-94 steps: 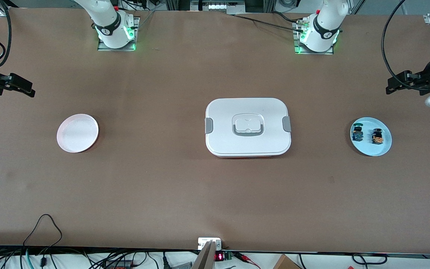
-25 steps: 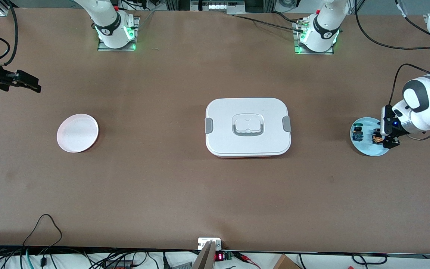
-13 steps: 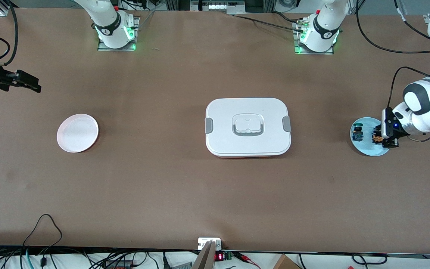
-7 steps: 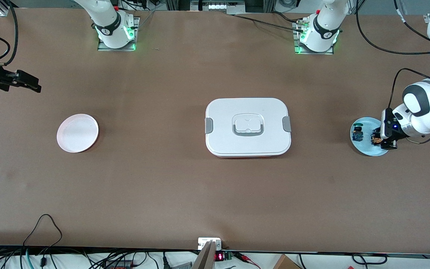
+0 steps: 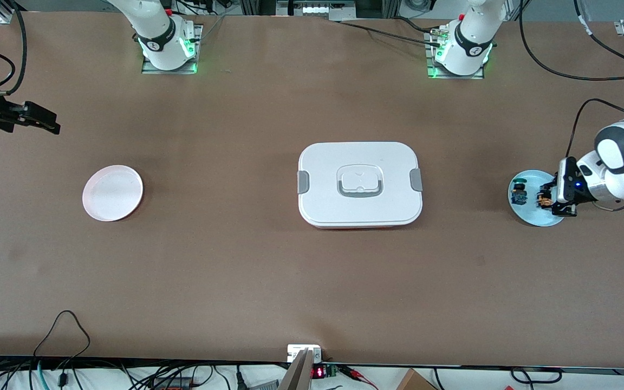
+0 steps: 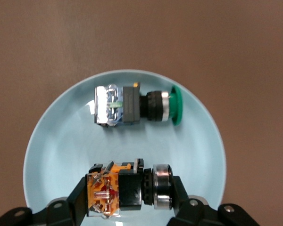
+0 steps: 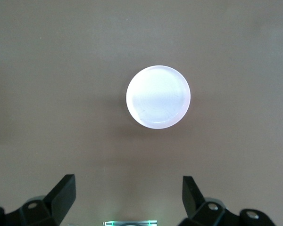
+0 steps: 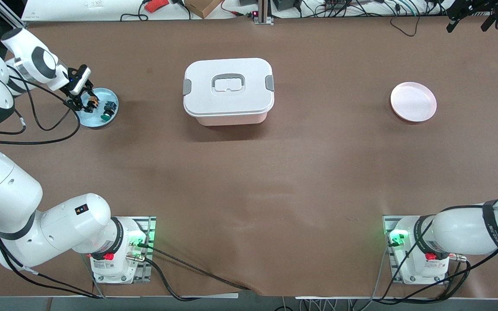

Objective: Transfer orange switch to right arm and place
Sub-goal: 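Close the left gripper on the orange switch, then lift the orange switch with the left gripper toward the right gripper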

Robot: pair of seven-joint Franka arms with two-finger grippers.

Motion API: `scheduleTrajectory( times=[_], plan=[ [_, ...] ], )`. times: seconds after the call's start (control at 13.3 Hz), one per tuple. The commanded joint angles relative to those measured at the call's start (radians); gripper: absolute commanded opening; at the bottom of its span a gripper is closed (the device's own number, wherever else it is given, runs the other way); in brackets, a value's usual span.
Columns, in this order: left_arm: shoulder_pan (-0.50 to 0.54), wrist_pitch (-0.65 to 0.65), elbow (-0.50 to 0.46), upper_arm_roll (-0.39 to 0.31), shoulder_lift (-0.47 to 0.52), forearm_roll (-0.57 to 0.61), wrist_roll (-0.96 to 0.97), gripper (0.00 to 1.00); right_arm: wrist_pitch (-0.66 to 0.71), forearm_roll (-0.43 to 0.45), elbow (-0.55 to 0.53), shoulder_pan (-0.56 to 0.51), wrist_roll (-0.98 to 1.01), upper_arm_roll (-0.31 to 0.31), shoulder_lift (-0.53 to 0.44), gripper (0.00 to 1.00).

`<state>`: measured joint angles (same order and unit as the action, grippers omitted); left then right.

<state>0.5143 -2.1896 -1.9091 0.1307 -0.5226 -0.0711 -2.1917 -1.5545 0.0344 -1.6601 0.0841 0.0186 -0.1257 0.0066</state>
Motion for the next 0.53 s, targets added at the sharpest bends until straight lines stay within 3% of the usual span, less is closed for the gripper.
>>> scheduleTrajectory(
  times=[0.0, 0.23, 0.45],
  plan=[
    [0.006, 0.262, 0.149, 0.006, -0.014, -0.090, -0.040, 0.00, 0.014, -0.014, 0.010, 0.003, 0.007, 0.008, -0.010, 1.00],
    [-0.016, 0.581, 0.275, 0.021, -0.014, -0.247, -0.037, 0.00, 0.017, -0.014, 0.049, 0.003, 0.009, 0.029, -0.007, 1.00],
    [-0.049, 0.737, 0.346, 0.058, -0.016, -0.447, -0.016, 0.00, 0.017, -0.016, 0.051, 0.002, 0.006, 0.028, -0.007, 1.00]
  ],
)
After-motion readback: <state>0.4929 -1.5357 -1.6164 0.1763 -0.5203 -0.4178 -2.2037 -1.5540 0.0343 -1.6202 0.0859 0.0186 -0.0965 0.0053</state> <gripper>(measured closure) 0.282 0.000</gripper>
